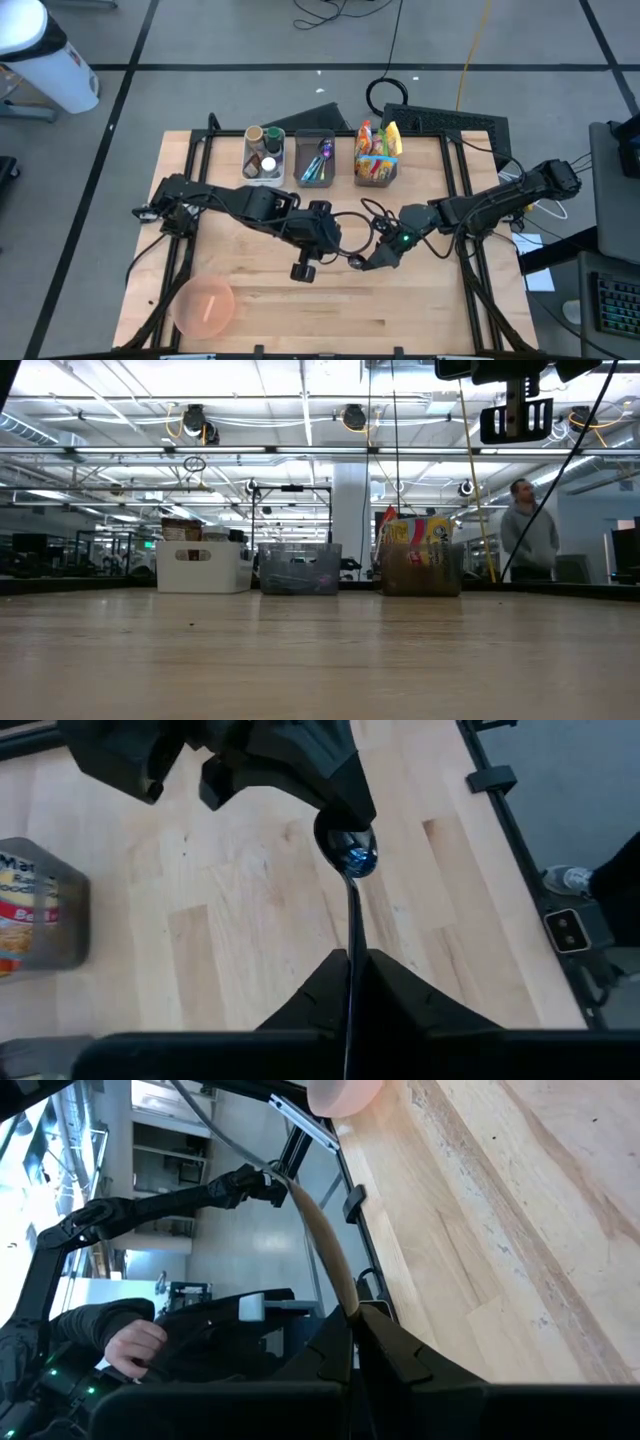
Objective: Pick & Place Food Item
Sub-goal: Put the black spoon into the left black bin
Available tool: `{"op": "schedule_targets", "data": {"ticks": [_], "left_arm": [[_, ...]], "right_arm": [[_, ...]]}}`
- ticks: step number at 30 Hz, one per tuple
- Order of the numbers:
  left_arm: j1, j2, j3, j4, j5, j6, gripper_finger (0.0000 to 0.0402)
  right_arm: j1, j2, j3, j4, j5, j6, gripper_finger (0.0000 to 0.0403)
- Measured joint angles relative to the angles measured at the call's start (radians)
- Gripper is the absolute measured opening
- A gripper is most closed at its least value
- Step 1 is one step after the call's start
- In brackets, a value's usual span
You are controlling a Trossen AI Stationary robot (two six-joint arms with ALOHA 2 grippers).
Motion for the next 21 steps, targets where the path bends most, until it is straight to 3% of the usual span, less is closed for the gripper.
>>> {"op": "schedule_targets", "data": {"ticks": [21], "left_arm": [[0.017,0.0,0.0,-0.001,0.044,-0.073,0.0022]], "right_arm": [[0.0,0.0,0.0,0.004,-0.005,-0.022,0.0011]]}}
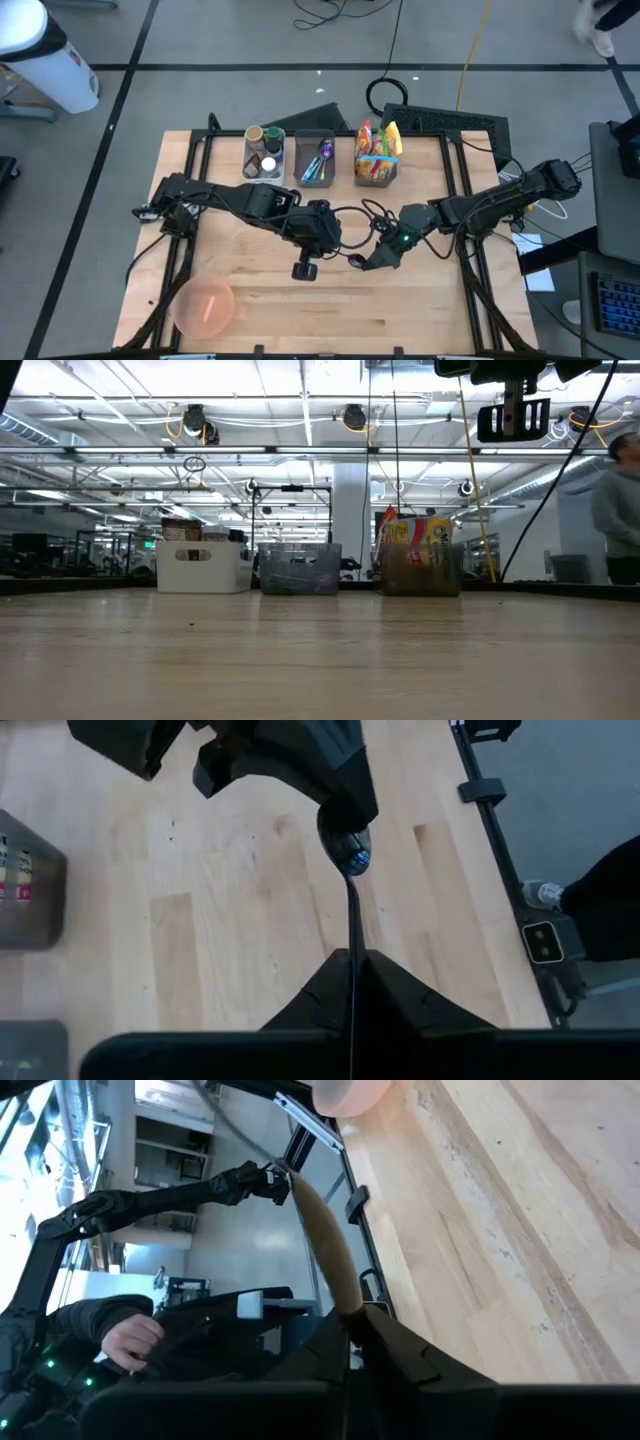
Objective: Pick & Place Food Item
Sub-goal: Put the black spoon into the left black bin
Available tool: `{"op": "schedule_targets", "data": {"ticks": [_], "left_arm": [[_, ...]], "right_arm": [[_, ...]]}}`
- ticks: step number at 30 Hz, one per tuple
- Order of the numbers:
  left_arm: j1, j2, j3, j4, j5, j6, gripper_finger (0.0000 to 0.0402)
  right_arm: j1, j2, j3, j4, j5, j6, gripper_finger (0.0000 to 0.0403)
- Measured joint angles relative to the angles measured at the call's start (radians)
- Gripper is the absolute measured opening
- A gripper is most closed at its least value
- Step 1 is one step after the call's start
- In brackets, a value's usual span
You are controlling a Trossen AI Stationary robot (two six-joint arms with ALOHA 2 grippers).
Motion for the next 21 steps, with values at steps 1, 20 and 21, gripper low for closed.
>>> {"op": "schedule_targets", "data": {"ticks": [1,20,21], "left_arm": [[0.0,0.0,0.0,-0.001,0.004,-0.005,0.002],[0.021,0.0,0.001,0.02,-0.011,-0.061,0.0005],[0.023,0.0,0.001,0.02,-0.01,-0.061,0.0003]], "right_arm": [[0.0,0.0,0.0,0.005,-0.001,-0.008,0.0016],[-0.037,-0.037,0.0,0.058,0.03,-0.022,0.024],[-0.041,-0.047,0.0,0.052,0.031,-0.029,0.0244]]}}
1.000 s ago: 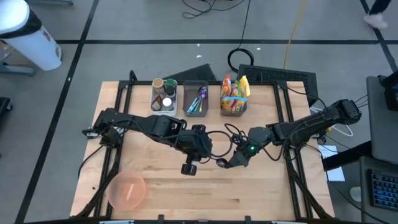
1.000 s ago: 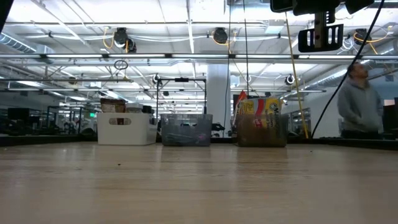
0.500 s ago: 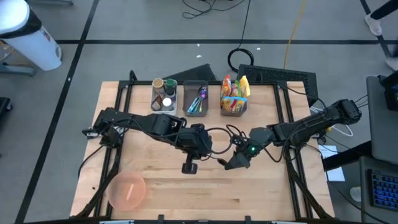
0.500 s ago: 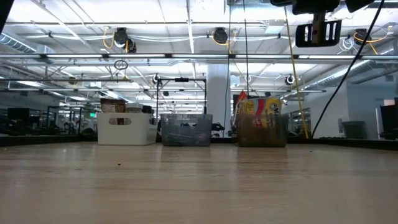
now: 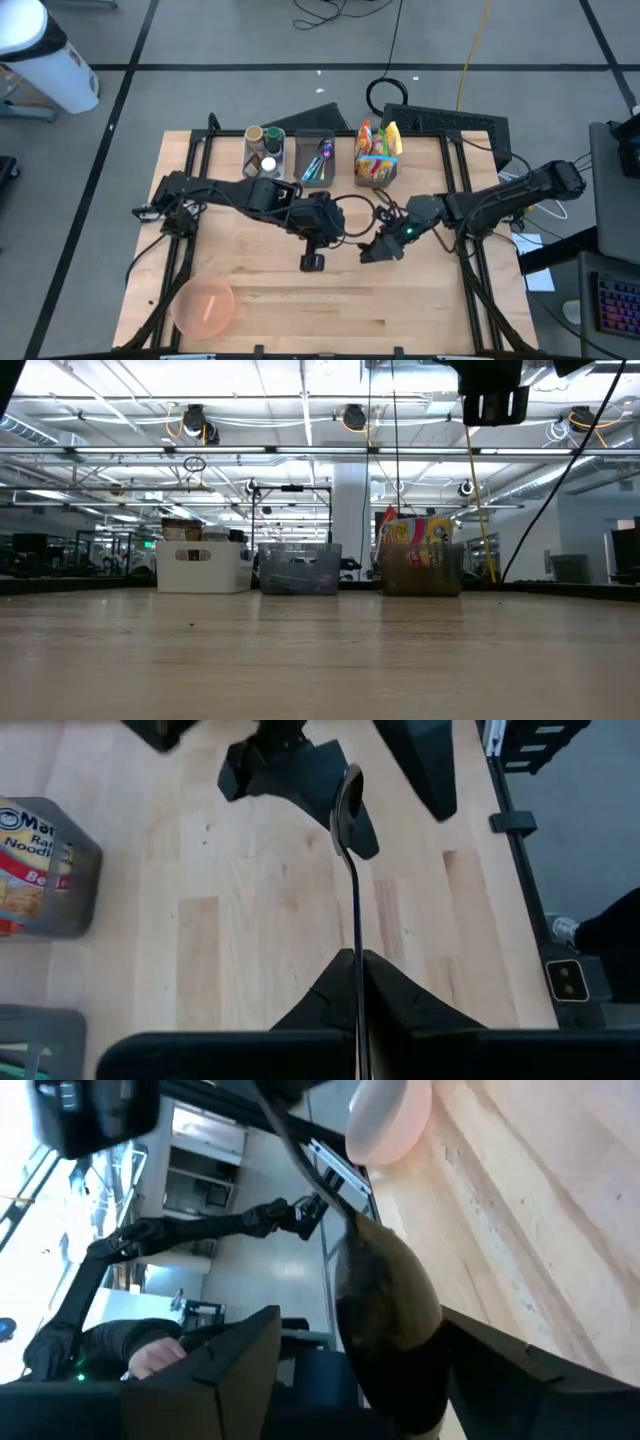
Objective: Pick & Place Food Item
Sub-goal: Put the black spoon into the left black bin
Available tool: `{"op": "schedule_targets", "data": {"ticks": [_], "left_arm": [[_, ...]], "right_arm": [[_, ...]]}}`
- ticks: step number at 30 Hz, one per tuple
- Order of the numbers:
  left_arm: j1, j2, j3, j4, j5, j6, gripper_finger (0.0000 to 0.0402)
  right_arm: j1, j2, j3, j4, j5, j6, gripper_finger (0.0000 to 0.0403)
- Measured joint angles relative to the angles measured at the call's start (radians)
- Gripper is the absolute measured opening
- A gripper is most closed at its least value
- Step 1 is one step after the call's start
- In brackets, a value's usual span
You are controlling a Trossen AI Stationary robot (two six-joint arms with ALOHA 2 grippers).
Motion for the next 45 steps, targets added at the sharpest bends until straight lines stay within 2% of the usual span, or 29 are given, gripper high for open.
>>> {"op": "schedule_targets", "data": {"ticks": [3,11,19,28,33,40,45], "left_arm": [[0.008,0.0,0.0,-0.002,0.0,0.0,0.0005],[0.031,-0.006,0.0,-0.019,0.013,-0.021,0.0006],[0.082,-0.063,-0.001,-0.026,0.008,-0.036,0.0003],[0.161,-0.186,-0.015,-0.089,-0.101,-0.074,0.0003],[0.18,-0.273,-0.16,0.021,-0.103,-0.105,0.0003],[0.188,-0.42,-0.532,0.401,-0.051,-0.217,0.0003],[0.188,-0.498,-0.753,0.63,-0.092,-0.336,0.0004]], "right_arm": [[-0.011,-0.041,0.0,-0.025,0.032,-0.013,0.0248],[-0.017,-0.216,0.001,-0.21,0.236,-0.126,0.0239],[-0.017,-0.353,0.001,-0.247,0.418,-0.241,0.0238],[-0.013,-0.382,-0.001,-0.25,0.482,-0.307,0.0238],[0.0,-0.382,-0.041,-0.228,0.52,-0.298,0.0238],[0.011,-0.383,-0.081,-0.219,0.523,-0.272,0.0238],[0.011,-0.383,-0.093,-0.115,0.523,-0.343,0.0238]]}}
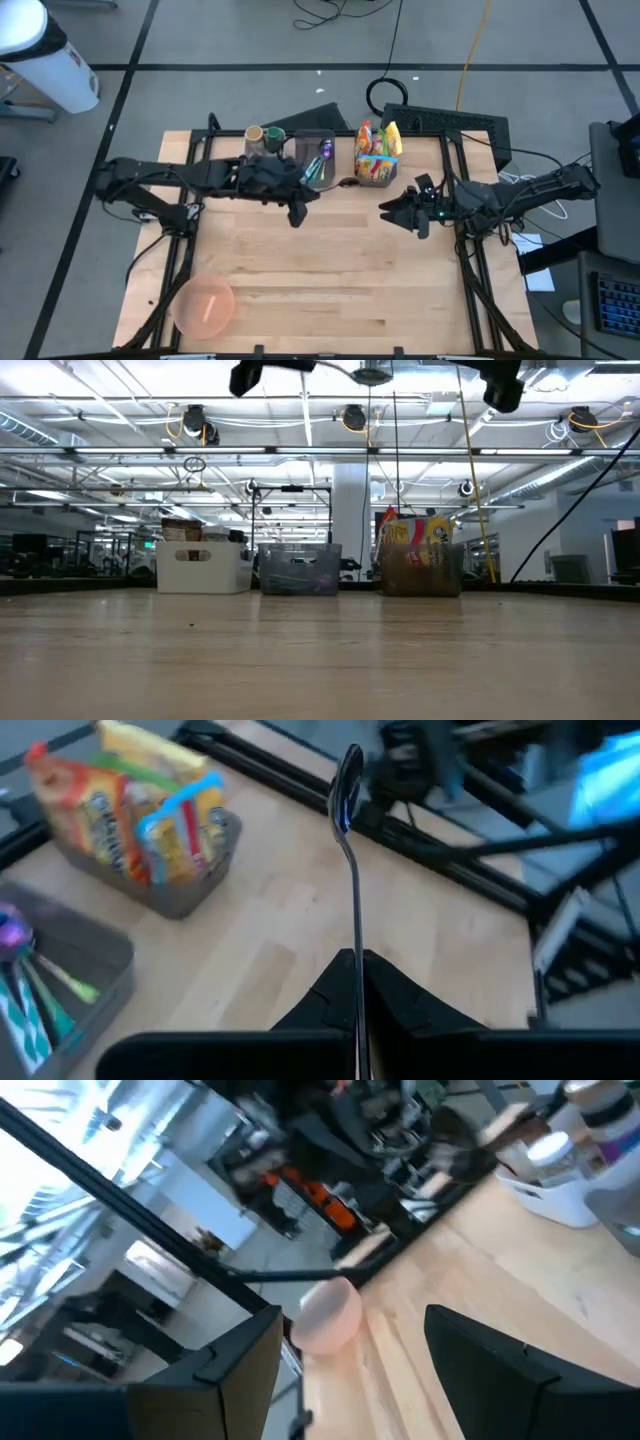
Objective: Pick & Place Food Item
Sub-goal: Put the black spoon into the left black bin
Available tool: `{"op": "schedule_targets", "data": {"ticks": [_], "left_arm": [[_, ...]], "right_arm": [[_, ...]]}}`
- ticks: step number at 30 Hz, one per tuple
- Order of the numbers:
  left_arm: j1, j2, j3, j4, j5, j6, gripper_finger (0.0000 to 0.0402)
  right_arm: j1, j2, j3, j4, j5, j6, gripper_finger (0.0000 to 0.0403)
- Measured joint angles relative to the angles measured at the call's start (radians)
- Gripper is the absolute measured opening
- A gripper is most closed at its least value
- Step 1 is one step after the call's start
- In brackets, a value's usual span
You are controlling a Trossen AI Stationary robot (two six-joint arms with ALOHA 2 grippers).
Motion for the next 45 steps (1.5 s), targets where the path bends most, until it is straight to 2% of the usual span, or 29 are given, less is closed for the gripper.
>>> {"op": "schedule_targets", "data": {"ticks": [4,7,11,18,22,28,40,45], "left_arm": [[0.0,-0.042,-0.112,0.075,-0.075,-0.094,0.0003],[0.0,-0.056,-0.152,0.102,-0.148,-0.163,0.0004],[0.015,-0.057,-0.173,0.107,-0.247,-0.241,0.0003],[0.102,-0.04,-0.18,0.134,-0.297,-0.292,0.0003],[0.161,-0.004,-0.18,0.175,-0.353,-0.339,0.0003],[0.233,0.12,-0.18,0.313,-0.306,-0.383,0.0003],[0.278,0.275,-0.18,0.312,-0.282,-0.451,0.0002],[0.31,0.295,-0.18,0.229,-0.259,-0.447,0.0002]], "right_arm": [[0.0,0.0,-0.011,0.022,0.006,-0.005,0.0238],[0.0,0.0,-0.032,0.028,0.038,-0.004,0.0238],[0.0,0.001,-0.085,0.123,0.082,-0.011,0.0238],[-0.003,0.0,-0.199,0.344,0.137,-0.011,0.0238],[-0.021,0.001,-0.228,0.372,0.138,-0.005,0.0238],[-0.059,0.001,-0.23,0.399,0.159,-0.035,0.0238],[-0.138,0.0,-0.23,0.41,0.156,-0.04,0.0238],[-0.163,0.0,-0.23,0.401,0.156,-0.047,0.0238]]}}
